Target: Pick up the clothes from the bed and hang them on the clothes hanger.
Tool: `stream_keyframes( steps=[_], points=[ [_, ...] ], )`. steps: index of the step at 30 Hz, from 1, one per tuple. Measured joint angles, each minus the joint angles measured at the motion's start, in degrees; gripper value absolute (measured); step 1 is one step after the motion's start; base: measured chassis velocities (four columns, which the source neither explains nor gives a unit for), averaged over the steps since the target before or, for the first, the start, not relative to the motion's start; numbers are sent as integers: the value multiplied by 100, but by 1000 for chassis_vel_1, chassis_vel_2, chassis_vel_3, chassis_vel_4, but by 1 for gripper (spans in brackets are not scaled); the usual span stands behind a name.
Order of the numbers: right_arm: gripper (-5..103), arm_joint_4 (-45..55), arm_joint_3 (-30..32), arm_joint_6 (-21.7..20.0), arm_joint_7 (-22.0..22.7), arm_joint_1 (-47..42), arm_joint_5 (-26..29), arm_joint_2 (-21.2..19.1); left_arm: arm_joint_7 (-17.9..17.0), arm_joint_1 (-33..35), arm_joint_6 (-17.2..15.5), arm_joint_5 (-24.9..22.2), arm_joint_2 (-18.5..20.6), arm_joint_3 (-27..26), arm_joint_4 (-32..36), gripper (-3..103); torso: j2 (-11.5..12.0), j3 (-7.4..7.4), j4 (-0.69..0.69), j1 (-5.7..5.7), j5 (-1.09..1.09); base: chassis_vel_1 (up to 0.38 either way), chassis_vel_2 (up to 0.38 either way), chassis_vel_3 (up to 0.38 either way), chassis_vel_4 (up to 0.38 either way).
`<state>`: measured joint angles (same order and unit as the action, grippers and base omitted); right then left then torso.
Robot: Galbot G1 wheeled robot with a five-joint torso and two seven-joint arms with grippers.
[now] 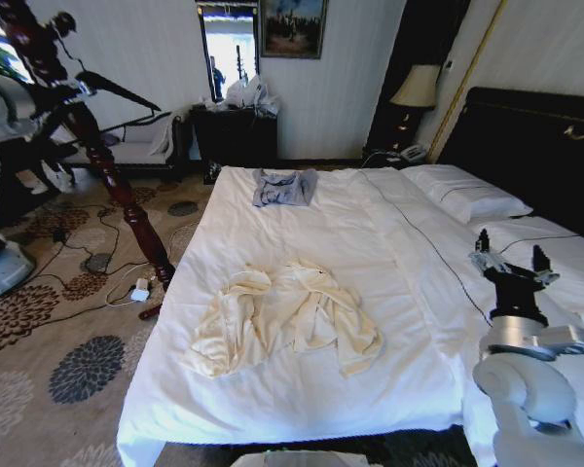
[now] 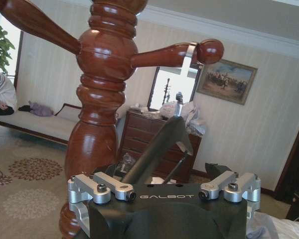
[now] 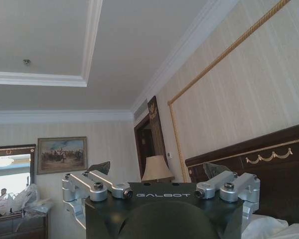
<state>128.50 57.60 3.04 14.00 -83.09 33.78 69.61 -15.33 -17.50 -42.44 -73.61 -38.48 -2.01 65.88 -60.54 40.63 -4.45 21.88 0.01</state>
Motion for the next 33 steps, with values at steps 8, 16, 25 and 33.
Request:
stream_keyframes(
  steps=[8, 16, 25, 33],
  points=[
    [100, -45, -17, 20, 1, 3, -53, 26, -29, 58, 1, -73, 21, 27, 11, 100, 0, 0, -1, 0, -1, 0, 0, 0, 0],
    [100, -58, -43, 38, 4, -6, -98, 81, -110, 117, 13, -193, 71, 41, -21, 100, 0, 0, -1, 0, -1, 0, 0, 0, 0],
    [100, -99, -51, 69, 5, -8, -137, 97, -57, 420, 20, -248, 204, -194, 2, 97, 0, 0, 1, 0, -2, 0, 0, 0, 0],
    [100, -112, -45, 78, 8, -1, -146, 89, -8, 609, 23, -301, 196, -336, 162, 72, 0, 0, 1, 0, -2, 0, 0, 0, 0]
  ],
)
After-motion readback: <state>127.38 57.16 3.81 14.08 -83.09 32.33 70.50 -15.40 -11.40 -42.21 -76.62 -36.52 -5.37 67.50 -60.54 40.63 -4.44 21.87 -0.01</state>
